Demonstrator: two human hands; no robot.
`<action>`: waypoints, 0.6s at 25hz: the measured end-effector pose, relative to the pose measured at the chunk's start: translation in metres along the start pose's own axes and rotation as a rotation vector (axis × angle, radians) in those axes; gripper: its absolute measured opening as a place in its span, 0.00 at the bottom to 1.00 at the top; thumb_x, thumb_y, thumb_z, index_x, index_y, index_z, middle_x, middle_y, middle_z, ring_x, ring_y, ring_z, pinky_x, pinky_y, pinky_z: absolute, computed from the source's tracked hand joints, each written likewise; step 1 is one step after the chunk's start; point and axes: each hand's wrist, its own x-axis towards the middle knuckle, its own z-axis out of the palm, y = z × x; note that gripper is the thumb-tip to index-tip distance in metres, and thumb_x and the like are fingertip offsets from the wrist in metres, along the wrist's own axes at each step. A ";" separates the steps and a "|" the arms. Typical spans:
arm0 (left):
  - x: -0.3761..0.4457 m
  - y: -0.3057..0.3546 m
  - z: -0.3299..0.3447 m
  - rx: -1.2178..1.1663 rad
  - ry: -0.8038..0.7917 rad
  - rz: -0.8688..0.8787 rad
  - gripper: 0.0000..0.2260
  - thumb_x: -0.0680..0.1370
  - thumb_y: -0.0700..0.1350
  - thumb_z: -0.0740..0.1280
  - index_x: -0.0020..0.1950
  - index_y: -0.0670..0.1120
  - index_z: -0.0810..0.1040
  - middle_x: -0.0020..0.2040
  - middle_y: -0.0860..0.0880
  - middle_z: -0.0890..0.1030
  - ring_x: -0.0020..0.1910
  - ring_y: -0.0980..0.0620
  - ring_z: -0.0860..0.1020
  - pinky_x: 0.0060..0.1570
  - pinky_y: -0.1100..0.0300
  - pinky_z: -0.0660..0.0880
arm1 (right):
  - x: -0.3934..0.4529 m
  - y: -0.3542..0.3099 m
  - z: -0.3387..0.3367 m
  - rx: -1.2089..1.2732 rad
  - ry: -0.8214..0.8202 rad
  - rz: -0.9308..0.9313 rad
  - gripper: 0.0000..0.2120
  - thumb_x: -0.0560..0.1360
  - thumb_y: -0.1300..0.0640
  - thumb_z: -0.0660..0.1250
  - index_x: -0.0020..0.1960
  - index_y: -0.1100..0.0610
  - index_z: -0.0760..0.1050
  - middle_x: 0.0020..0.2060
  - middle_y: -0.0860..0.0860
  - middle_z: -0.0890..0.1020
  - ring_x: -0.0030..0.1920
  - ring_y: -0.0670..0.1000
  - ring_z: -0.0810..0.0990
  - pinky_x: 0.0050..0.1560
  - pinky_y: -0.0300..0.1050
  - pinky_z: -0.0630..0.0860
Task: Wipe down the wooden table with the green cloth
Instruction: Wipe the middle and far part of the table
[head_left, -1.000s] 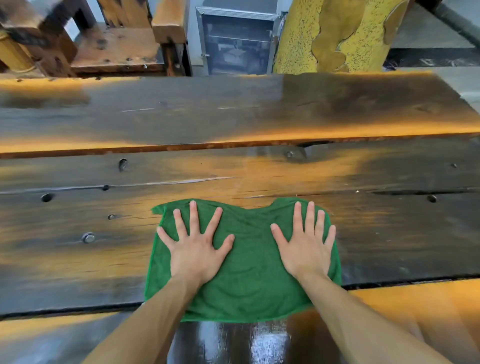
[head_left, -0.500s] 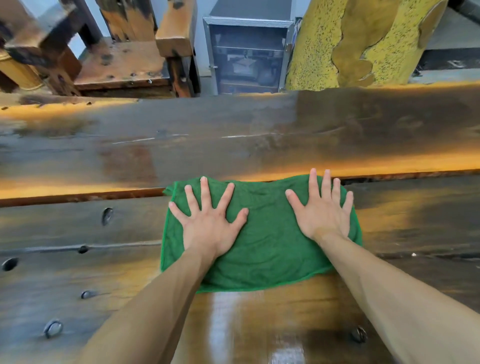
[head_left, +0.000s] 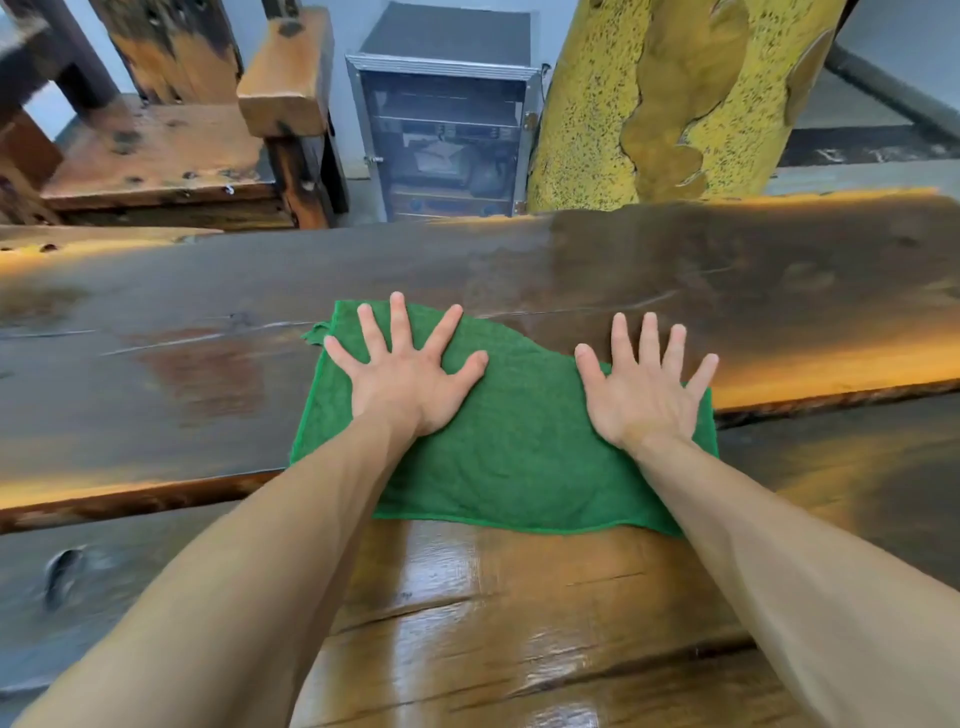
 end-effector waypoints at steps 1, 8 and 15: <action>0.009 0.002 -0.001 -0.010 0.004 0.000 0.33 0.74 0.77 0.40 0.77 0.72 0.38 0.82 0.47 0.35 0.80 0.35 0.35 0.69 0.23 0.38 | 0.008 0.001 -0.001 -0.004 -0.023 -0.003 0.35 0.79 0.31 0.37 0.81 0.44 0.40 0.81 0.50 0.40 0.80 0.57 0.36 0.74 0.67 0.33; 0.069 0.013 -0.013 -0.011 0.038 -0.009 0.32 0.75 0.77 0.41 0.78 0.71 0.41 0.83 0.46 0.38 0.80 0.35 0.37 0.70 0.24 0.36 | 0.109 -0.013 -0.013 0.062 -0.030 -0.043 0.36 0.79 0.29 0.39 0.81 0.44 0.40 0.81 0.49 0.39 0.80 0.57 0.36 0.75 0.67 0.36; 0.152 0.029 -0.026 0.024 0.009 0.058 0.32 0.74 0.78 0.43 0.78 0.73 0.43 0.84 0.50 0.40 0.81 0.37 0.38 0.71 0.25 0.37 | 0.204 -0.032 -0.023 0.073 0.015 -0.115 0.37 0.79 0.29 0.41 0.82 0.46 0.43 0.82 0.51 0.44 0.80 0.58 0.37 0.76 0.66 0.37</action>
